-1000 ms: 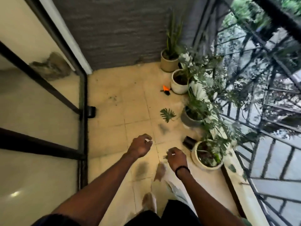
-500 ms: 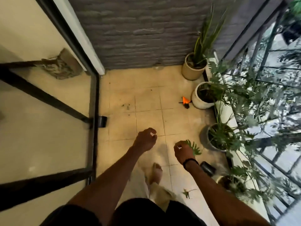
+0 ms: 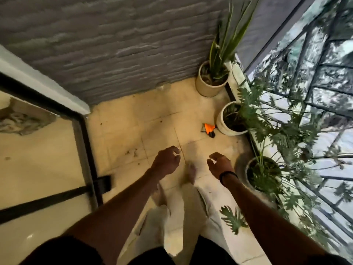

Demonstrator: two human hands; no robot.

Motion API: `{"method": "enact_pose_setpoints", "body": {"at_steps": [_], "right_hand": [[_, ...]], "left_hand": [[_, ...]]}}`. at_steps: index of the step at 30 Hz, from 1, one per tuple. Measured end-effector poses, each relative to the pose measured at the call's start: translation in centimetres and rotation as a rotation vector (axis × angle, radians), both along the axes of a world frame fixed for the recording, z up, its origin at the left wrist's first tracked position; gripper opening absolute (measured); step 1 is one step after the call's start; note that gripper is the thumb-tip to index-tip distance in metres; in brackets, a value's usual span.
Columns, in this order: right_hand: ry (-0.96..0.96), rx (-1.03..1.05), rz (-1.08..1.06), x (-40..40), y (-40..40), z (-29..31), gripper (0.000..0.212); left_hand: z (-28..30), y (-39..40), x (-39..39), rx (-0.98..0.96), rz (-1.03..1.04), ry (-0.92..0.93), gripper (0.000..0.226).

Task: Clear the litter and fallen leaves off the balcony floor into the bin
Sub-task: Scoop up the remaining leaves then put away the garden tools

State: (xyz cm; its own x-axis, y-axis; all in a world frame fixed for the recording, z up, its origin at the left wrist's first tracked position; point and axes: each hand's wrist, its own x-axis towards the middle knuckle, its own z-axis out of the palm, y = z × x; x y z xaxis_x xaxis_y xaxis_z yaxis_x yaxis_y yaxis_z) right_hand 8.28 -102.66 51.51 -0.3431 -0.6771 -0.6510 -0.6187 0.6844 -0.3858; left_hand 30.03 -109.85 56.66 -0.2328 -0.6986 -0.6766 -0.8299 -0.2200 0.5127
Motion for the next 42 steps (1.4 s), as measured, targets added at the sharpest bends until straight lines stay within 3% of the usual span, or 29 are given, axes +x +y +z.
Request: {"method": "enact_pose_setpoints", "body": {"at_steps": [4,10,16,20,24,29,31,33,35,37,42], "right_hand": [[-0.026,0.048,0.018,-3.0,-7.6,-6.7,0.032],[-0.069,0.199,0.128,-7.6,-18.1,-25.0,0.036],[0.029,0.356,0.205,-12.3,-25.5,-42.6,0.066],[0.085,0.474,0.312,-15.7,-27.4,-55.0,0.080],[0.069,0.479,0.405,-14.5,-29.2,-54.2,0.068],[-0.043,0.408,0.121,-14.2,-28.1,-51.0,0.057],[-0.028,0.285,-0.073,-13.5,-27.4,-47.0,0.044],[-0.030,0.163,-0.292,-12.2,-27.4,-42.2,0.052],[-0.127,0.060,-0.630,-10.5,-27.4,-36.2,0.063],[-0.253,-0.066,-0.860,-9.1,-26.8,-31.7,0.058],[-0.594,-0.363,-1.066,-2.7,-26.1,-15.8,0.024]], "left_hand": [[-4.9,-7.5,-4.4,0.045,-0.026,0.008,0.028],[-19.9,-16.4,-11.7,0.143,-0.033,-0.031,0.033],[-35.1,-22.4,-15.0,0.243,-0.031,-0.022,0.035],[-42.1,-24.0,-14.1,0.270,-0.029,-0.020,0.036],[-44.8,-23.2,-11.3,0.295,0.025,-0.073,0.035],[-41.6,-21.8,-7.8,0.326,0.030,-0.121,0.035],[-38.7,-22.0,-6.6,0.316,0.043,-0.123,0.034],[-35.4,-22.7,-5.6,0.294,0.060,-0.134,0.032],[-31.5,-23.7,-5.0,0.275,0.078,-0.115,0.030],[-27.9,-24.9,-4.9,0.242,0.086,-0.074,0.029],[-16.7,-27.8,-4.5,0.232,0.207,0.146,0.052]]}}
